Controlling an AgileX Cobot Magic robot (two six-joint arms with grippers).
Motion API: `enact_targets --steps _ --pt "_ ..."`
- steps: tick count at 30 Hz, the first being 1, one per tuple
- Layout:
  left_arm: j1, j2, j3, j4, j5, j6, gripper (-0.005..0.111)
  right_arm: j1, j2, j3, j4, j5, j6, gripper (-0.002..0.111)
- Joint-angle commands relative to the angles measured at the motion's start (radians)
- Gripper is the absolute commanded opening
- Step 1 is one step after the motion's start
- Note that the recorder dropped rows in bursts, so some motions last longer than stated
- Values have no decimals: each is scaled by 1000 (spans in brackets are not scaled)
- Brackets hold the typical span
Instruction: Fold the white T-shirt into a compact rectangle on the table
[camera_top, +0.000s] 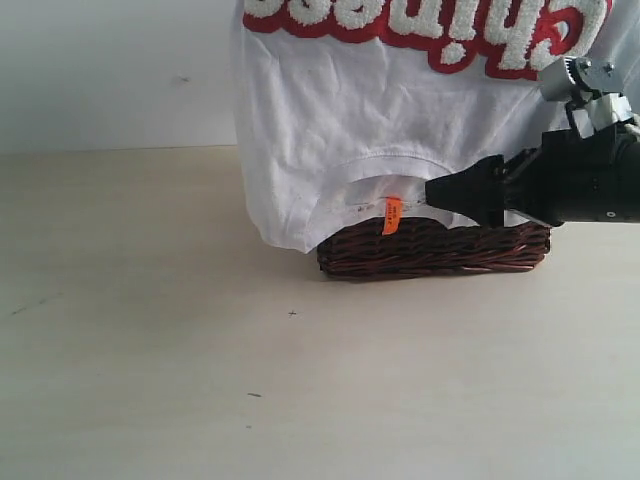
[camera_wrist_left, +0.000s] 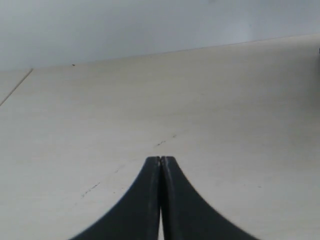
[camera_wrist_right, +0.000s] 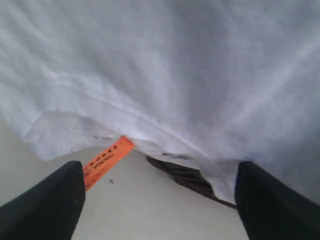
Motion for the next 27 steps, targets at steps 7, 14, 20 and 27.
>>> enact_targets --steps 7,14,20,27 --pt "-5 -6 -1 -3 -6 1 0 0 72 -167 57 -11 -9 16" --pt "-5 -6 -1 -3 -6 1 0 0 44 -199 57 91 16 0" --pt "-5 -6 -1 -3 -6 1 0 0 -48 -199 -318 290 146 0" --pt "-5 -6 -1 -3 -6 1 0 0 -180 -199 -687 364 150 3"
